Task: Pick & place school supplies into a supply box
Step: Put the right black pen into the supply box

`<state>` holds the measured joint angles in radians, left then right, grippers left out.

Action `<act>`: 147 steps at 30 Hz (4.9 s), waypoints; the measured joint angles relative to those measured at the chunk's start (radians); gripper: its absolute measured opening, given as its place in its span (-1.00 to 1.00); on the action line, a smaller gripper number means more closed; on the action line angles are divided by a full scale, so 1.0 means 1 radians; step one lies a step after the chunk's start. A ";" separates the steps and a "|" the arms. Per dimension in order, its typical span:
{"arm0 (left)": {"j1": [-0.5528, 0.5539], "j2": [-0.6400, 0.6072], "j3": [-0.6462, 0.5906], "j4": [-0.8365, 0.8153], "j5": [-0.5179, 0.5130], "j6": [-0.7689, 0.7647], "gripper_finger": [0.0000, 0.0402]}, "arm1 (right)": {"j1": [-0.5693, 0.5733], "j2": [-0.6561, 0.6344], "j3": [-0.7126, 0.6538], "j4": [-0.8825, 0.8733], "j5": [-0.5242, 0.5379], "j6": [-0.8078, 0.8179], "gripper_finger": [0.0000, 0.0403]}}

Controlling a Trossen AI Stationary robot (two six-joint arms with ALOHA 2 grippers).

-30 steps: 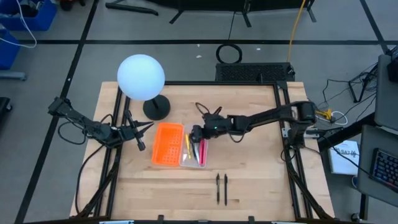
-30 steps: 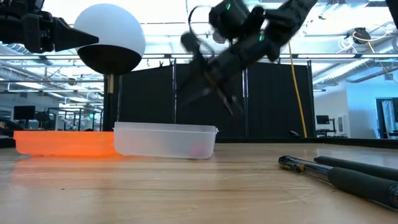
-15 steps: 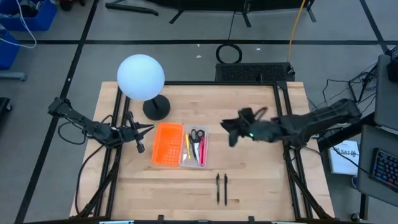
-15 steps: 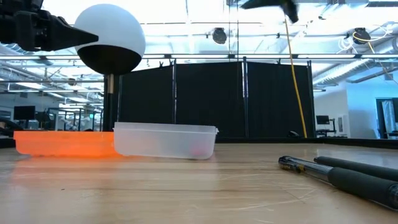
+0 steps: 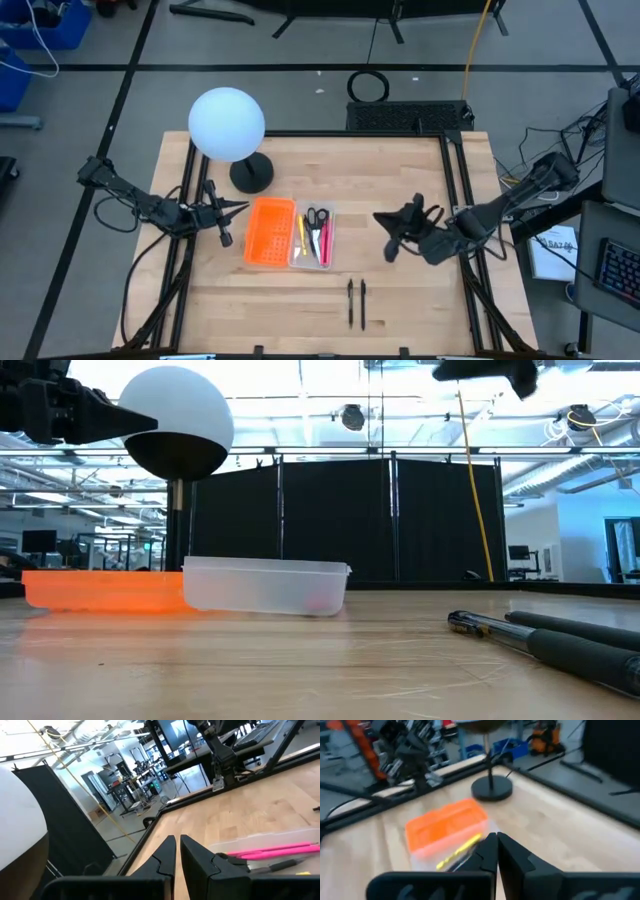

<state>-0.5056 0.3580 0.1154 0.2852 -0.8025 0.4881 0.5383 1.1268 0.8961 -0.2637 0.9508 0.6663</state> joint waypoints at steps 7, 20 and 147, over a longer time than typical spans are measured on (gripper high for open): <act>0.000 0.002 0.000 -0.013 0.095 0.017 -0.82 | 0.020 -0.223 -0.214 0.037 -0.062 -0.027 -1.00; 0.000 0.002 0.000 -0.141 0.413 0.052 -0.82 | -0.020 -0.440 -0.689 0.873 -0.530 -0.845 -1.00; 0.060 -0.281 0.025 -0.366 0.743 -0.308 -0.99 | -0.124 -0.462 -0.865 1.096 -0.334 -0.600 -1.00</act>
<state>-0.4453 0.0772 0.1399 -0.0809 -0.0591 0.1800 0.4145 0.6645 0.0316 0.8323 0.6168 0.0663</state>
